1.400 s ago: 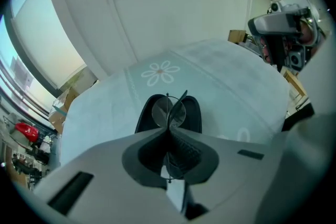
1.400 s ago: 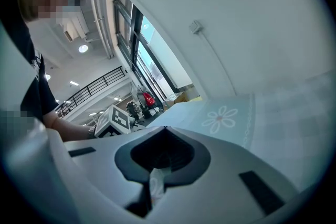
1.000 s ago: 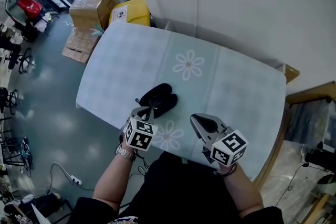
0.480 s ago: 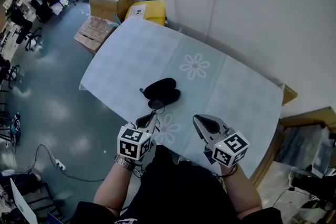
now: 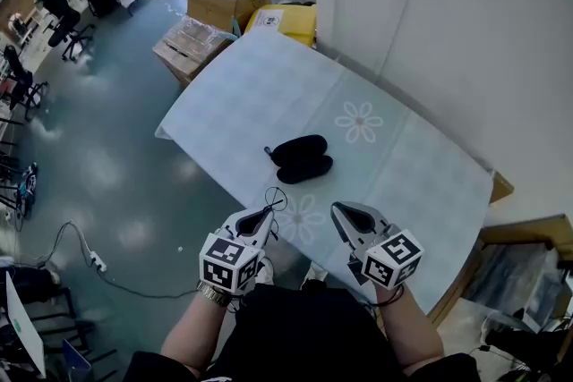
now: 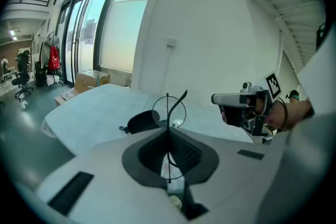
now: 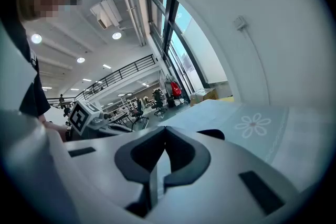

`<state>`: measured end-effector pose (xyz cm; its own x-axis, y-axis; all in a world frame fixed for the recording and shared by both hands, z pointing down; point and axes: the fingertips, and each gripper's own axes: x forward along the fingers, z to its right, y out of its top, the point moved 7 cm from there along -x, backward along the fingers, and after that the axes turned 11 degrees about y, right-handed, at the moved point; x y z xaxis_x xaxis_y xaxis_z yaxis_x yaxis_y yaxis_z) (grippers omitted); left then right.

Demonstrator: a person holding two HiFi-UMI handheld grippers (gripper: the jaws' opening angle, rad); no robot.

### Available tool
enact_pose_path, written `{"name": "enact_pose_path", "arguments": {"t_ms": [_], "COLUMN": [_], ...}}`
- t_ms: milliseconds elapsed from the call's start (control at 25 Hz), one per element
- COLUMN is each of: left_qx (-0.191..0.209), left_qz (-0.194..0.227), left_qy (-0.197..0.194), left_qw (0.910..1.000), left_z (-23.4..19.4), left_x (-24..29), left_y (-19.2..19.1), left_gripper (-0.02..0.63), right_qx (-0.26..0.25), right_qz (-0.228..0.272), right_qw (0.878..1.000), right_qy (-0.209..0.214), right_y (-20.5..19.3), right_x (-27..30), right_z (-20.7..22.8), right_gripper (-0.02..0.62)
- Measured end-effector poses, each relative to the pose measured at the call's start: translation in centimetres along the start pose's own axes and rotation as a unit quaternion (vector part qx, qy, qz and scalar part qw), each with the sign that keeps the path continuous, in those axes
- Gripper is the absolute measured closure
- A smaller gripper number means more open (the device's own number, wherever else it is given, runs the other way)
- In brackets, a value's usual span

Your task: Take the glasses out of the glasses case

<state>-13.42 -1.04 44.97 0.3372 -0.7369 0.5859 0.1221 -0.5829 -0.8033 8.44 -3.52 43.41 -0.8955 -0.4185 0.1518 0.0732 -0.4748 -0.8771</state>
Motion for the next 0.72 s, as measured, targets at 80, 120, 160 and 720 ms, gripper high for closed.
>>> {"name": "enact_pose_path", "arguments": {"t_ms": [80,120,160,720], "left_qx": [0.002,0.004,0.007,0.045], "left_qz": [0.004,0.006,0.007,0.021], "left_qy": [0.001,0.0,-0.003,-0.088], "left_qw": [1.0,1.0,0.9999,0.9949], "left_z": [-0.9,-1.3,-1.8,-7.0], "left_x": [-1.0,-1.5,-1.9,-5.9], "left_y": [-0.3,-0.3,-0.4,-1.3], "left_gripper": [0.577,0.577,0.577,0.577], "right_qx": [-0.001,-0.002,-0.002,0.003], "right_qz": [-0.003,-0.003,-0.003,0.018], "right_qw": [1.0,1.0,1.0,0.997], "right_qy": [0.0,-0.001,-0.002,-0.079], "right_y": [-0.2,-0.3,-0.4,-2.7], "right_x": [1.0,1.5,2.0,5.9], "right_z": [-1.0,-1.5,-2.0,-8.9], "right_gripper": [0.572,0.572,0.572,0.572]}}
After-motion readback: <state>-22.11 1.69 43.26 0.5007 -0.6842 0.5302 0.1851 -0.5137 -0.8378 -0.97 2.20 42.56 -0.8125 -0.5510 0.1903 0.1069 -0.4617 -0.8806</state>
